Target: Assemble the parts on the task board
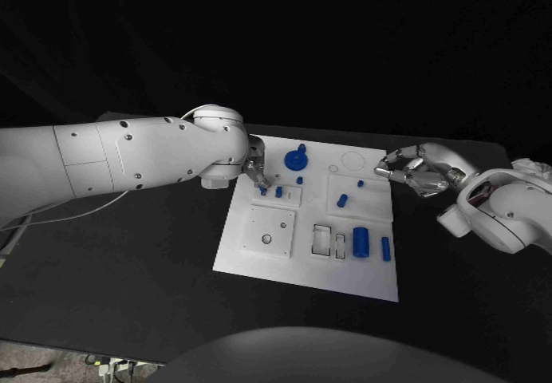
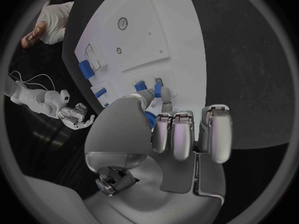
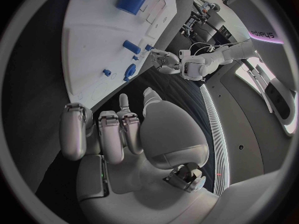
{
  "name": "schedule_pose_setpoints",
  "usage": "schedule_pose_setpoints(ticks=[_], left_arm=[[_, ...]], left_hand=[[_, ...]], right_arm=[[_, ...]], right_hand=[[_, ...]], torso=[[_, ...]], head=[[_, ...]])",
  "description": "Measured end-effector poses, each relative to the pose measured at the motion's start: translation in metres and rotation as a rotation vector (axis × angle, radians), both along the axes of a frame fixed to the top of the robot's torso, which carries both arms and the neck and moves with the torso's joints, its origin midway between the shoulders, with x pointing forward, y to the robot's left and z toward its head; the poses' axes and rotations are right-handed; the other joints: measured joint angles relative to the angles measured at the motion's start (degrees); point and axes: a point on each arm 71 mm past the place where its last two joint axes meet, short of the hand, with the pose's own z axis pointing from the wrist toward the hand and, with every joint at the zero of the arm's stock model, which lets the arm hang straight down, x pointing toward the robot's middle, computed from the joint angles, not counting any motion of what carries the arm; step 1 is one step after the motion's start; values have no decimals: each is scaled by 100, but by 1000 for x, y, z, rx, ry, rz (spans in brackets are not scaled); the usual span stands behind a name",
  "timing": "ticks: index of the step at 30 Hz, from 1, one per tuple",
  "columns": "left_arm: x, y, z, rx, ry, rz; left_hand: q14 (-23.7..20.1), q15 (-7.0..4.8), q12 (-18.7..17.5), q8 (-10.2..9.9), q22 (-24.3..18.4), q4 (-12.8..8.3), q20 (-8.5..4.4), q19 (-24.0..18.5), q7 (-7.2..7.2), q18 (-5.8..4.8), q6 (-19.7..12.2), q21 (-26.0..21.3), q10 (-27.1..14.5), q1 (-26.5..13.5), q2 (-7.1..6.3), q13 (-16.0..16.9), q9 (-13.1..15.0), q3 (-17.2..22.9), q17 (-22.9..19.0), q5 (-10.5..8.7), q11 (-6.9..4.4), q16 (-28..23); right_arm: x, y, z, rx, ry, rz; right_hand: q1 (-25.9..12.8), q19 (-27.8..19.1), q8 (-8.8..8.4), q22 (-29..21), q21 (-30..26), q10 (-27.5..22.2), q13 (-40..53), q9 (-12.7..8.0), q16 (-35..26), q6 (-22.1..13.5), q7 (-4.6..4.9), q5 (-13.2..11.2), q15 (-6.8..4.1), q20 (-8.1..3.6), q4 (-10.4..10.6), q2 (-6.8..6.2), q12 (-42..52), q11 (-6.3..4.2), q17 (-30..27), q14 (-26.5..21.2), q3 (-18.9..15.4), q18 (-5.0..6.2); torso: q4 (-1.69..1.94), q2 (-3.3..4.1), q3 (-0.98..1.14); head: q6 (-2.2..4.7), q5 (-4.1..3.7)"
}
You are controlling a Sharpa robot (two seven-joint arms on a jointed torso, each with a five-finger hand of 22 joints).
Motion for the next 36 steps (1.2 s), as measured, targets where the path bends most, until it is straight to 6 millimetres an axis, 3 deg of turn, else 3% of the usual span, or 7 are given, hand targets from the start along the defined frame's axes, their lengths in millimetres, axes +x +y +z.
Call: schedule_pose_setpoints(ticks=[36], left_arm=[[-1,-1,-3,7,12,-8]], left_hand=[[0,0,0,-34,0,-46,0,0,17,0,17,-33,0,-26,-25,0,1,46,4,5,0,0]], right_arm=[[1,0,-1,-1,1,-1]], right_hand=[[45,-21,0,-2,0,0,8,-8,0,0,0,22,0,21,-32,0,6,0,4,0,0,0]], torso=[[4,-1,3]], head=[[0,19]])
